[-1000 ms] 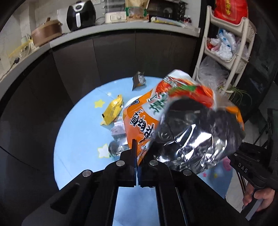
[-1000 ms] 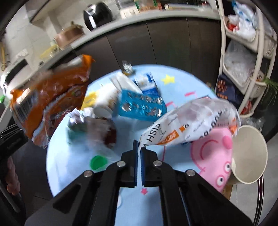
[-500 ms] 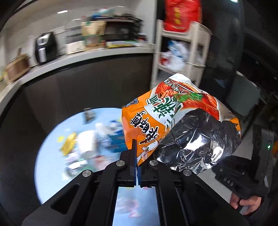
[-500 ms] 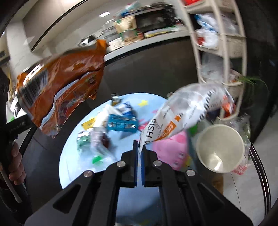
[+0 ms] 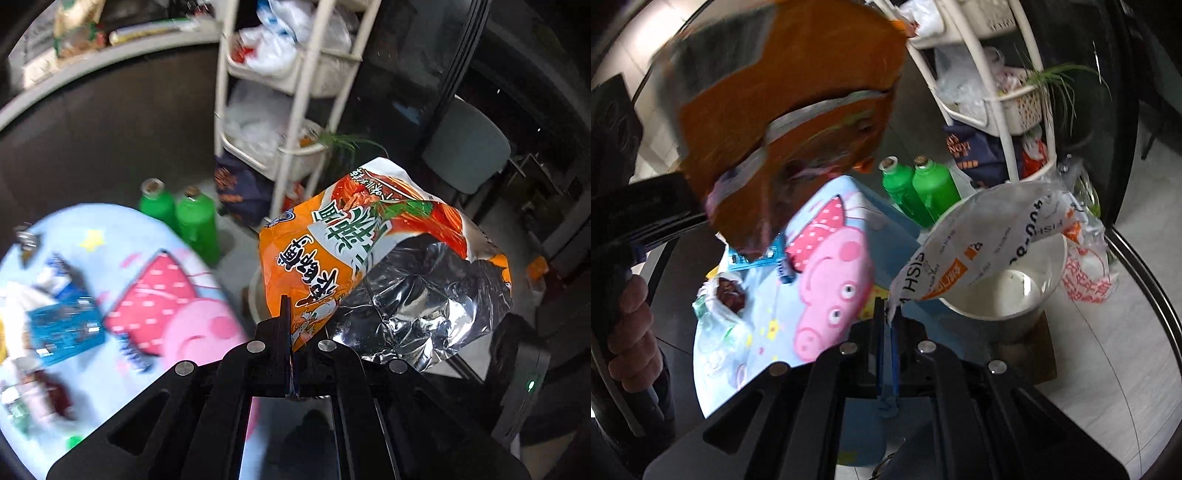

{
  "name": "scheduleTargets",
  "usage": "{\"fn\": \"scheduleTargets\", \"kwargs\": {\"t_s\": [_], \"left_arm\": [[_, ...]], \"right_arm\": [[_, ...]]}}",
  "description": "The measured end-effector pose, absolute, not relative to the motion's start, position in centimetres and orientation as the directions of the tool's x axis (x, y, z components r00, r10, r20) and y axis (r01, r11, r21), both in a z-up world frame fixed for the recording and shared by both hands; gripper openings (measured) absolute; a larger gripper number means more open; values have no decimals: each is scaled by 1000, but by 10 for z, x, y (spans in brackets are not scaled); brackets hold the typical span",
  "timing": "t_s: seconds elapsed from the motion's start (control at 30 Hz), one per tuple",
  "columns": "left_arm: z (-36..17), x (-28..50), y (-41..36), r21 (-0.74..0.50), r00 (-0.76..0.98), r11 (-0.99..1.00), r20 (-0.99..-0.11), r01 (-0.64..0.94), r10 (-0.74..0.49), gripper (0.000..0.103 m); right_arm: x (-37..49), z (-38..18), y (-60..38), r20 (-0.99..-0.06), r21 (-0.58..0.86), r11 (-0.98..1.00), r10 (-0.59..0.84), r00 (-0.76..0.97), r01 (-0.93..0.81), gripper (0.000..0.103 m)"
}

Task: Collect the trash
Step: 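Carry both bags to the white bin and release them inside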

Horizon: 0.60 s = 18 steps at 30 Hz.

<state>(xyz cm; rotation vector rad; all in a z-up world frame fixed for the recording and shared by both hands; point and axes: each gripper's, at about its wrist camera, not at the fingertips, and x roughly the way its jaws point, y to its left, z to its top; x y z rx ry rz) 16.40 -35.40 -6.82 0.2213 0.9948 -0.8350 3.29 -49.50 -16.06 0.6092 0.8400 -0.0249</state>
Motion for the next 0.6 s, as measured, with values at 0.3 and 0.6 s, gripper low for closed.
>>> {"fn": "scheduleTargets", "kwargs": {"t_s": [0.3,0.6], "left_arm": [[-142,192,-407,-186,199,689,-877,701,-438,1],[-183,203,-426,-122,214,710,-906,694,-364,35]], "right_arm": [[38,-207,-524,-762,489,806,209,613,333,6],[46,-220,-535,-775,488,802,218,593,343,6]]}}
